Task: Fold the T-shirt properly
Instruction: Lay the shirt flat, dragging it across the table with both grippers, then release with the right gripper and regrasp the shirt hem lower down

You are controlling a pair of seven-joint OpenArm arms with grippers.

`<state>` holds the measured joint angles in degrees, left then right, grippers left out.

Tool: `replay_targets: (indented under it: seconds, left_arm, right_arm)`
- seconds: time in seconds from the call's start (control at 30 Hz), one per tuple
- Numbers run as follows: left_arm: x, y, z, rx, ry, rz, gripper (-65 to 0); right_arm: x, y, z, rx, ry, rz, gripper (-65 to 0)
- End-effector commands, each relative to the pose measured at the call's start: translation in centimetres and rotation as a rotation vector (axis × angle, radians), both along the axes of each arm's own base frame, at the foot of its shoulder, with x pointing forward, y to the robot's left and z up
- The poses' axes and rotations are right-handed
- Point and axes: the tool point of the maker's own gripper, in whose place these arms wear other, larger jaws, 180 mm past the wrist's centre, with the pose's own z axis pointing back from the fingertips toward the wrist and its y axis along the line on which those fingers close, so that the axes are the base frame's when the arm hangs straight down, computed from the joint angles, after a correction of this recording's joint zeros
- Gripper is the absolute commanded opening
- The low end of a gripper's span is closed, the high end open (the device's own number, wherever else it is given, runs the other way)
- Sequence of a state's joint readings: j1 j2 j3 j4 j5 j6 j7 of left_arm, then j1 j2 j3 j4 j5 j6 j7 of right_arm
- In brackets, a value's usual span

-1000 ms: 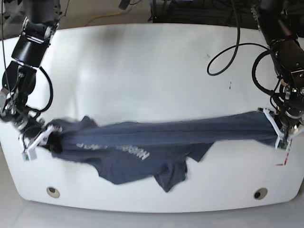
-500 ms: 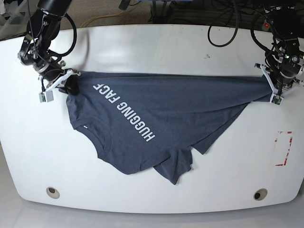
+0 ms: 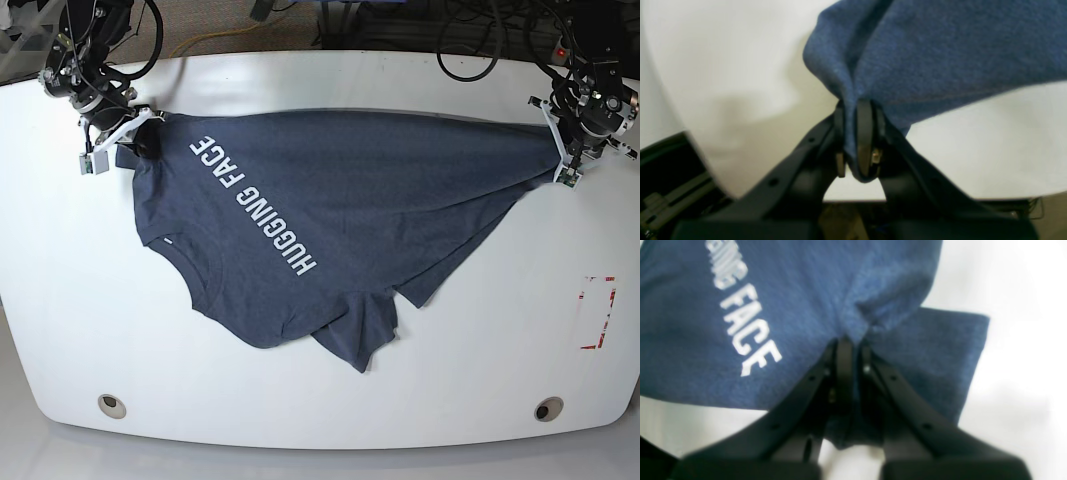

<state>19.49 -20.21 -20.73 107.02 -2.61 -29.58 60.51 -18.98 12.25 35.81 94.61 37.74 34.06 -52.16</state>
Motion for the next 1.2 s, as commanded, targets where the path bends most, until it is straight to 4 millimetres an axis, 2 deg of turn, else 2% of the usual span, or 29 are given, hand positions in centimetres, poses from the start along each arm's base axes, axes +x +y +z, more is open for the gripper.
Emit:
replay_targets:
  seconds: [0.0, 0.2, 0.23, 0.3, 0.4, 0.47, 0.57, 0.7, 0.83, 1.07, 1.17]
  left_arm:
    - [0.2, 1.0, -0.6, -0.004, -0.013, 0.008, -65.0]
    - [-1.3, 2.3, -3.0, -0.032, 0.029, 0.016, -65.0]
    - [-1.3, 2.5, -2.9, -0.031, 0.027, 0.02, -65.0]
    - [-1.5, 3.0, -2.7, -0.028, 0.02, 0.038, -65.0]
    - [-1.5, 3.2, -2.6, -0.029, 0.027, 0.025, -65.0]
    - [-1.6, 3.0, -2.6, -0.032, 0.04, -0.006, -65.0]
    - [-1.7, 2.5, -2.6, -0.036, 0.055, -0.049, -65.0]
    - [-1.7, 2.4, -2.6, -0.038, 0.06, -0.063, -65.0]
    - [-1.7, 2.4, -2.6, -0.038, 0.06, -0.063, -65.0]
    - [-1.7, 2.4, -2.6, -0.038, 0.06, -0.061, -65.0]
    - [-1.6, 2.4, -2.6, -0.038, 0.058, -0.061, -65.0]
  right_arm:
    - [0.5, -0.3, 1.0, -0.009, -0.039, -0.004, -65.0]
    - [-0.6, -1.0, 0.7, -0.005, -0.026, -0.044, -65.0]
    - [-0.9, -1.0, 0.5, -0.005, -0.019, -0.043, -61.2]
    - [-1.3, -0.9, 0.6, -0.003, -0.016, -0.041, -47.6]
    - [-0.5, -0.5, 2.5, -0.041, -0.07, -0.011, -29.3]
    - [0.0, 0.1, 3.5, -0.052, -0.102, 0.002, -22.4]
    - [1.0, 0.5, 5.1, -0.077, -0.153, 0.02, -18.9]
    - [4.4, 1.2, 7.0, -0.094, -0.222, 0.084, -18.9]
    - [8.3, 2.5, 7.2, -0.074, -0.243, 0.163, -19.0]
    - [16.0, 2.7, 6.2, 0.026, -0.215, 0.177, -19.0]
    - [18.5, 2.7, 5.8, 0.056, -0.187, 0.183, -19.0]
